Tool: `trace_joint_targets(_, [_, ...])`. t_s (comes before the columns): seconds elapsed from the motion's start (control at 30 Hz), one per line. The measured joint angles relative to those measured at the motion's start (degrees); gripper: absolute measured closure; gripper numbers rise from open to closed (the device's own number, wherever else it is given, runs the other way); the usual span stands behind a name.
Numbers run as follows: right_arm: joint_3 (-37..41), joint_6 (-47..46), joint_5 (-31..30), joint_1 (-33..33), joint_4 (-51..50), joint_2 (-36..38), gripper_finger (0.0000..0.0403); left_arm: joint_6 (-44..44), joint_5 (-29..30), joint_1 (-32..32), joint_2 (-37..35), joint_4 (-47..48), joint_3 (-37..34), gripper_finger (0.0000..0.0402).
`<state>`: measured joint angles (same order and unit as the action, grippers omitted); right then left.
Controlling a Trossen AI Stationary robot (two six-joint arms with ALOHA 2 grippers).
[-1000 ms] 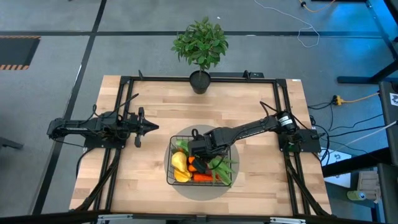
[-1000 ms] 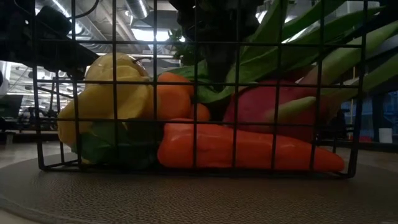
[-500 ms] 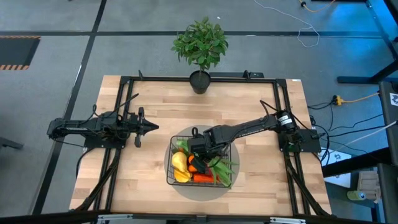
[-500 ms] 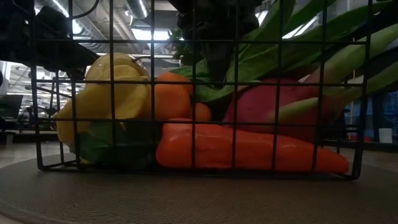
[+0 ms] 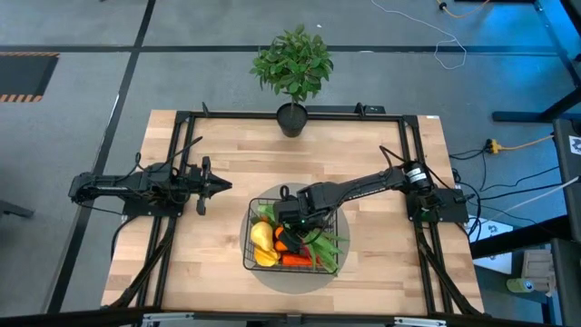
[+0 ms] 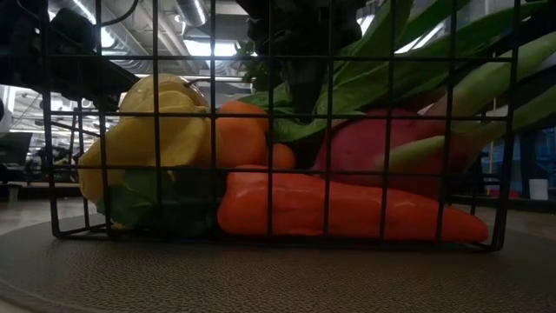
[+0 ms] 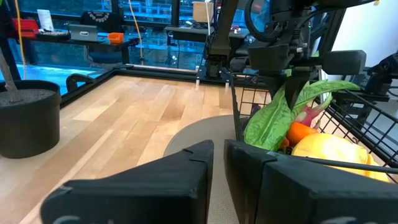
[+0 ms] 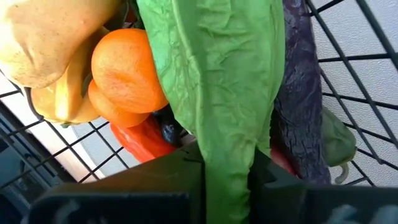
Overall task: Build produce basket
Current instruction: Put the lettuce into the black wire basket
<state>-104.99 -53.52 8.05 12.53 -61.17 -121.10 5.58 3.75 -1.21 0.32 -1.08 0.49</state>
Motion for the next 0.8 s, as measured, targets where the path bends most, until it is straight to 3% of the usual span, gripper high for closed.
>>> trace_joint_targets(0.3, [0.0,0.0,-3.4,0.1,0.1,0.0,0.0351,0.0,0.0,0.0,0.0,0.0,0.0,0.0374])
trace_joint_targets(0.63, [0.0,1.5,-4.0,0.1,0.1,0.2,0.0223,0.0,0.0,0.0,0.0,0.0,0.0,0.0388])
trace_joint_targets(0.8, [-0.7,2.1,-7.7,0.1,0.1,2.1,0.0205,0.0,0.0,0.0,0.0,0.0,0.0,0.0395])
